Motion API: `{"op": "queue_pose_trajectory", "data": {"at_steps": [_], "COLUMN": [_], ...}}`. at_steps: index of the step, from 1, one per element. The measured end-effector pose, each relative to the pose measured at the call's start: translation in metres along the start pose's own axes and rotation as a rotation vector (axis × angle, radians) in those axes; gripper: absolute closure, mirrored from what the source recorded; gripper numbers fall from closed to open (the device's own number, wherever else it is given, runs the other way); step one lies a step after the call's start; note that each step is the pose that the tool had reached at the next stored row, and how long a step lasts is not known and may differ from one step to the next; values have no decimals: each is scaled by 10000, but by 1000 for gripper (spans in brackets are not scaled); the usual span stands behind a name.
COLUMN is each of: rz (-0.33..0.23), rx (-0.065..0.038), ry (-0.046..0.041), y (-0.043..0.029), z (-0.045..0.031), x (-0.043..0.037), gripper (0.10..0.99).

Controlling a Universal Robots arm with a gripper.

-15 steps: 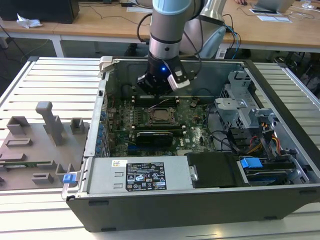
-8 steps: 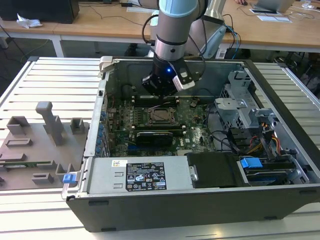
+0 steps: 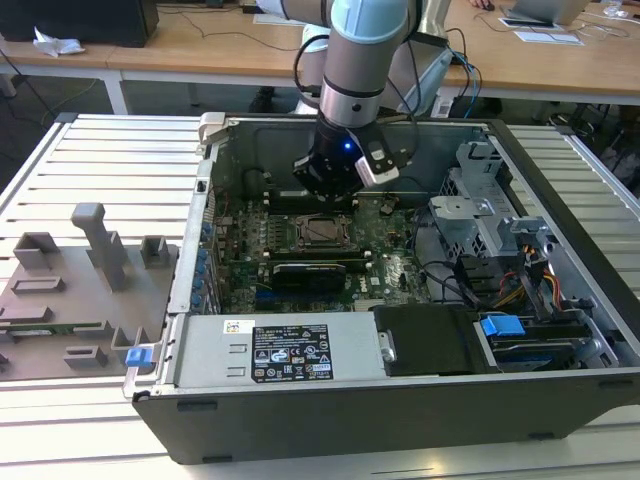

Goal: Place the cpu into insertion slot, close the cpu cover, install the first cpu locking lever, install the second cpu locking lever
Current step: 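Install the first cpu locking lever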

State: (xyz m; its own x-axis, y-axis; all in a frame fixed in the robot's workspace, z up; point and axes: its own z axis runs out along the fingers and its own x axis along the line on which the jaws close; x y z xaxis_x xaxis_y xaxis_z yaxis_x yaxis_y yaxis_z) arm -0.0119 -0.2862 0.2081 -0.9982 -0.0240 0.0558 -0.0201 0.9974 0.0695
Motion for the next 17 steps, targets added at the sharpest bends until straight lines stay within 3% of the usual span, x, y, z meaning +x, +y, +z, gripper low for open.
{"op": "queue_pose_trajectory", "data": {"at_steps": [7, 17], "rz": [1, 5], "rx": [-2, 59], "ry": [13, 11], "y": [-11, -42], "z": [51, 35], "x": [-57, -57], "gripper": [980, 980]}}
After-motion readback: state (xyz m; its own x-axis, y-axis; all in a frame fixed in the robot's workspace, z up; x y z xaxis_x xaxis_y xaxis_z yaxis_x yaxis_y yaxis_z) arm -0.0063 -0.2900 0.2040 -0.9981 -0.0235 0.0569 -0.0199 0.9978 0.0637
